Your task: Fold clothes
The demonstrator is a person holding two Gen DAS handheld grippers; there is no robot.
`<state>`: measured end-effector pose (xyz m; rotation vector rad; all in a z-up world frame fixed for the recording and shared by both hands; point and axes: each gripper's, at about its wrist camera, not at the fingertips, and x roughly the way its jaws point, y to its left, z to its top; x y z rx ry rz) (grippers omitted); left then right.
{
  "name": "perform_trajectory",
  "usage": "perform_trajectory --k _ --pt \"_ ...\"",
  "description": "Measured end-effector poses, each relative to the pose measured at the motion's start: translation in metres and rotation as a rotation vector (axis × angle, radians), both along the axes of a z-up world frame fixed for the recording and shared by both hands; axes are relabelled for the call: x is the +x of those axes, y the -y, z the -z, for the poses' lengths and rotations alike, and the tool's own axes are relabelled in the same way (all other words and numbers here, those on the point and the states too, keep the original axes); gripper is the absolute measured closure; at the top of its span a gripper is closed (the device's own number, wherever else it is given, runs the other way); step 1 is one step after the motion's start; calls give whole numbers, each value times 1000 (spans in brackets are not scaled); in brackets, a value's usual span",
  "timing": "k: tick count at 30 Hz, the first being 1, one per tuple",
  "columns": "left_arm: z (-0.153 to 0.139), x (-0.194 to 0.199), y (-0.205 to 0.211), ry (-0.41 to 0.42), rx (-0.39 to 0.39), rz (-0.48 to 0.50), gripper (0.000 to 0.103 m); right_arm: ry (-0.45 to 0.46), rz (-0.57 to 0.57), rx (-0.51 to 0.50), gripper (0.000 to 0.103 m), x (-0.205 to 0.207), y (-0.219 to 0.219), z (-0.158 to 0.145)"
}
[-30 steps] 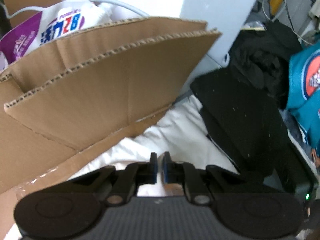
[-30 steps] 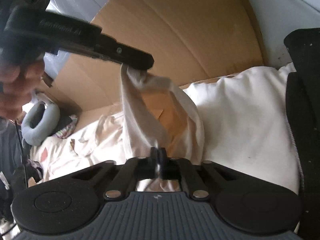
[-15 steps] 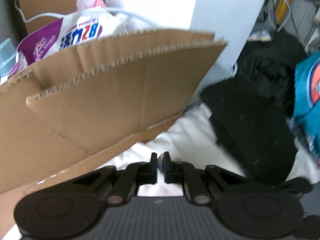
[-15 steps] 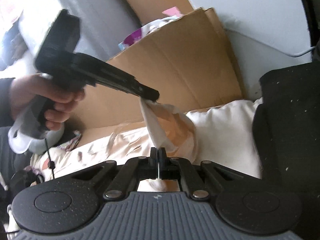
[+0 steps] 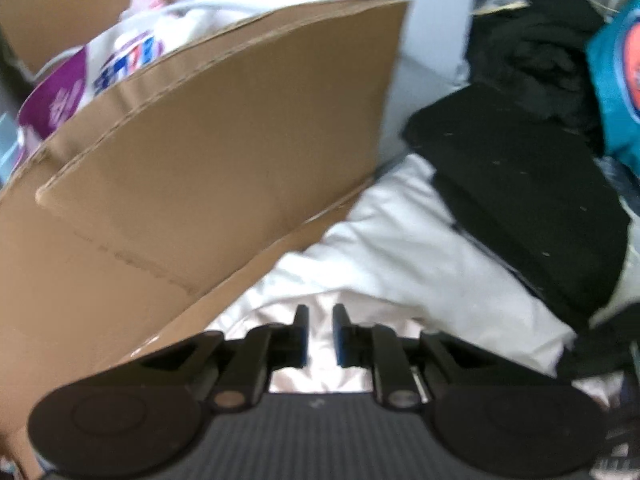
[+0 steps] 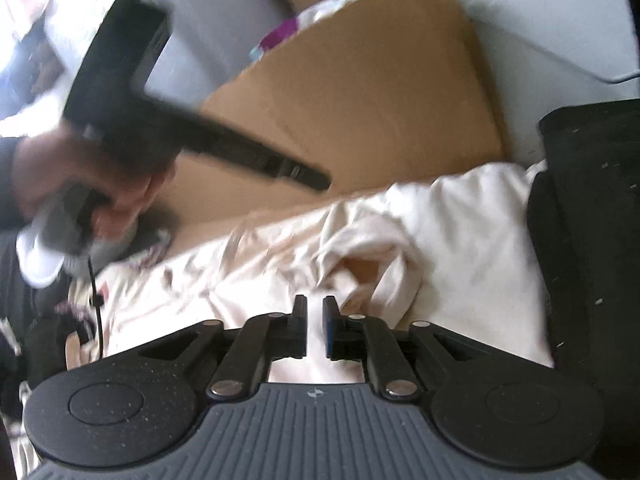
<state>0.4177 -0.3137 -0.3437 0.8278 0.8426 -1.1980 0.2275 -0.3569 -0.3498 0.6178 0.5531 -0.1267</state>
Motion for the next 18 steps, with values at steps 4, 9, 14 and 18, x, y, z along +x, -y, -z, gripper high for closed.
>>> perform_trajectory --k 4,9,14,18 --pt "10 -15 -2 -34 33 58 89 7 68 -14 93 -1 15 -3" --pt "33 -33 -9 5 100 124 89 -49 62 -43 93 15 25 16" --pt "48 -38 -16 71 129 167 88 -49 13 -50 93 29 26 24" --pt "63 -32 -14 127 178 143 77 -84 -19 -92 93 45 21 32"
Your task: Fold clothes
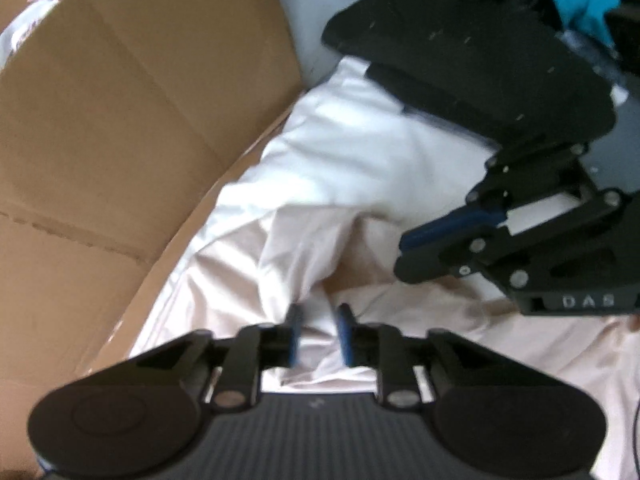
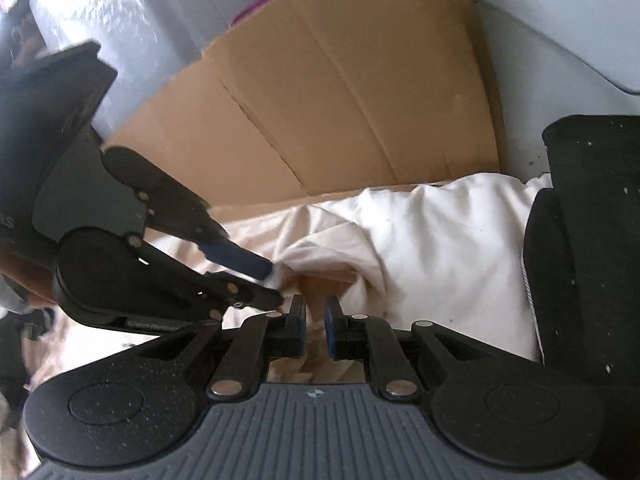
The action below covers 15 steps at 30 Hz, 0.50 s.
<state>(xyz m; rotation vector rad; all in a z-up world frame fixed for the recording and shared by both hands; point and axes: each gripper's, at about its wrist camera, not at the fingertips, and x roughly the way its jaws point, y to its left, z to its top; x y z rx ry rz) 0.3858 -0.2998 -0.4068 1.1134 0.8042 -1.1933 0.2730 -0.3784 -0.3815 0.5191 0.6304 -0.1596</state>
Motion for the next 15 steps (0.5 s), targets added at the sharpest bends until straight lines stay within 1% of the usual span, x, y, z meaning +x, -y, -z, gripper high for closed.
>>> perform_trajectory --k 3,4,6,7,8,9,10,11,15 --pt "6 11 1 -15 1 -37 77 -42 3 -40 93 11 0 9" --pt "7 12 1 -17 3 -38 77 -49 -2 -46 91 12 1 11" --pt "9 13 3 -15 11 -30 77 -64 -16 -44 86 14 3 15" --pt "11 13 5 -12 18 -25 77 -68 -22 -42 76 14 3 17" --pt "11 14 6 -15 21 -23 79 -68 -29 -42 71 15 2 19" --pt "11 15 7 -18 24 -22 84 -65 -37 -44 69 15 0 19" --pt "9 17 8 -26 20 -25 91 -68 -44 -51 68 16 -2 20" --pt "5 19 9 -42 9 -34 95 -74 -53 -66 67 17 -4 20" --pt "-18 31 15 -121 -49 -72 99 -91 -79 -114 69 19 -9 22"
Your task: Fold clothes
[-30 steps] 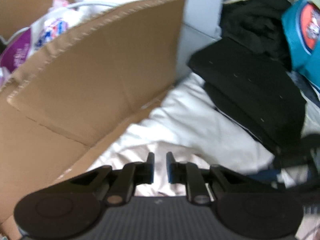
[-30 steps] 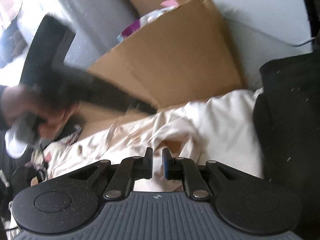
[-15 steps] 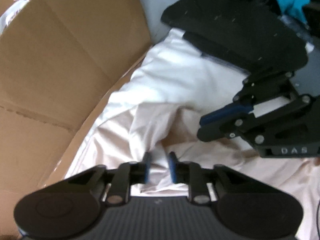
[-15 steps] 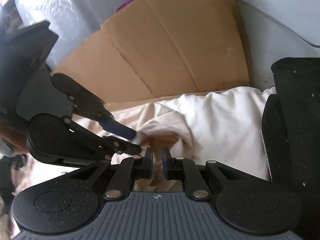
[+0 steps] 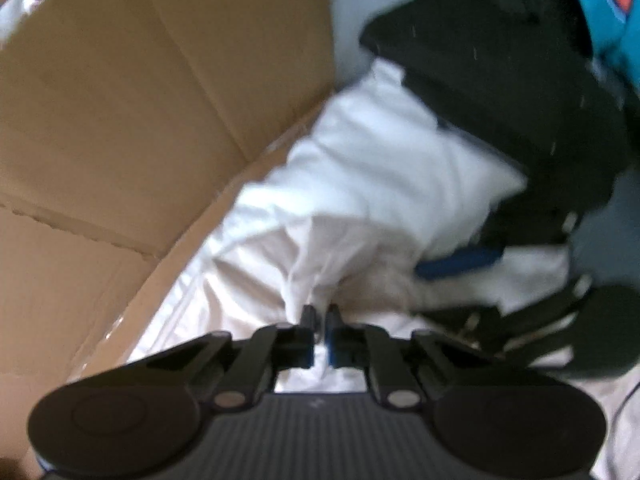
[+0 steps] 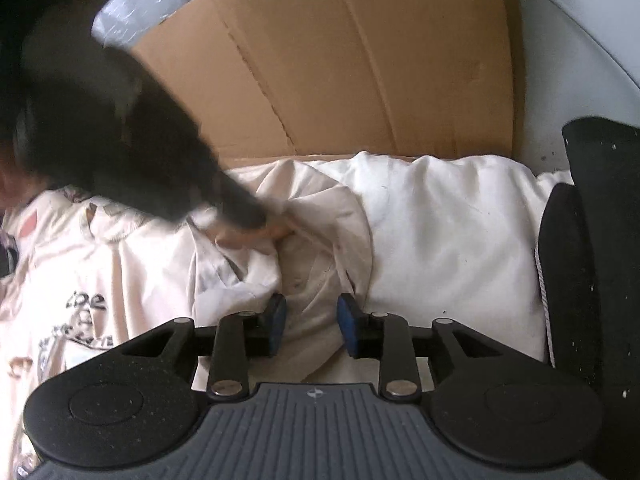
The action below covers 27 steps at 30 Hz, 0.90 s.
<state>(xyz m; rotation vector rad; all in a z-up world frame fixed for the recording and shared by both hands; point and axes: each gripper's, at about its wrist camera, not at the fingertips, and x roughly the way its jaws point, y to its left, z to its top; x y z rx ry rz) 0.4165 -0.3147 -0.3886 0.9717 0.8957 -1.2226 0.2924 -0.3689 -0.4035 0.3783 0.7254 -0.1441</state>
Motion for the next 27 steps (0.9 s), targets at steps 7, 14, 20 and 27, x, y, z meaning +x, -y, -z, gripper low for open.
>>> perform_trajectory --k 7,14,20,27 --pt "-35 25 14 -131 -98 -89 100 -16 21 18 103 -5 9 -4" --pt "-37 35 27 -195 -151 -142 100 66 148 154 103 -36 37 -17" --pt "-30 31 44 -222 -180 -163 100 40 261 114 103 -62 53 -16" --pt "-22 29 66 -245 -185 -208 100 89 277 144 101 -68 55 -25"
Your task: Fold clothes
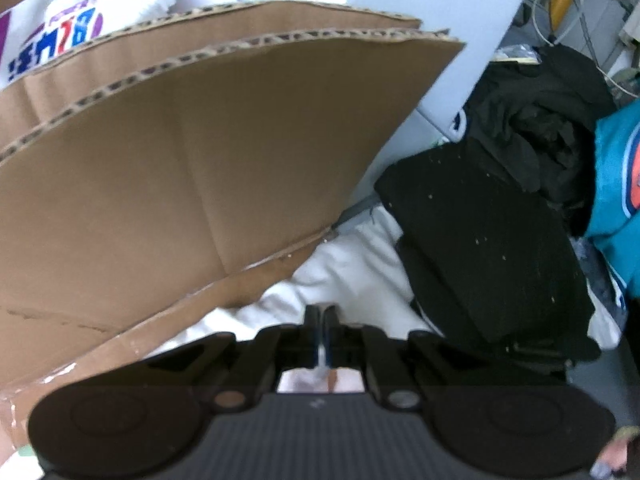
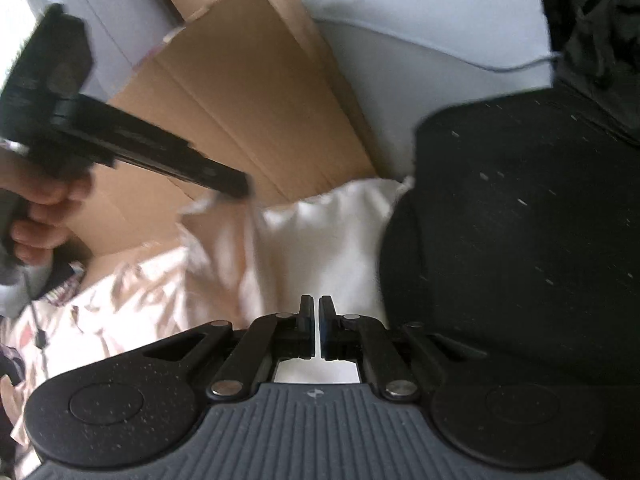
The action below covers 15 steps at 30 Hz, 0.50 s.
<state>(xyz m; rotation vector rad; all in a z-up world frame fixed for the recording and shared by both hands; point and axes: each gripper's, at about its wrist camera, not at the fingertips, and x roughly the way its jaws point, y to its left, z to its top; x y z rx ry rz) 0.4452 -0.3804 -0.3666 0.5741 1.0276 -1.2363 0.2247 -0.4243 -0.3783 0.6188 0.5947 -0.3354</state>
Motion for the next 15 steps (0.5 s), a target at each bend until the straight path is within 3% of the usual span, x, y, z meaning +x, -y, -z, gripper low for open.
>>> perform_trajectory --k 3,4,5,7,15 --pt "4 2 7 -4 10 -18 100 -10 -43 -23 100 15 -11 -3" --pt "6 2 9 -3 14 -20 100 -13 -57 -31 95 21 -15 -5" --pt "7 2 11 0 19 -21 100 -30 -60 -37 77 27 -17 -1" --pt "10 2 15 3 31 -24 100 -55 -64 -45 55 36 -23 4" --pt "18 9 21 -64 54 -96 99 -127 -109 -175 59 62 -36 18"
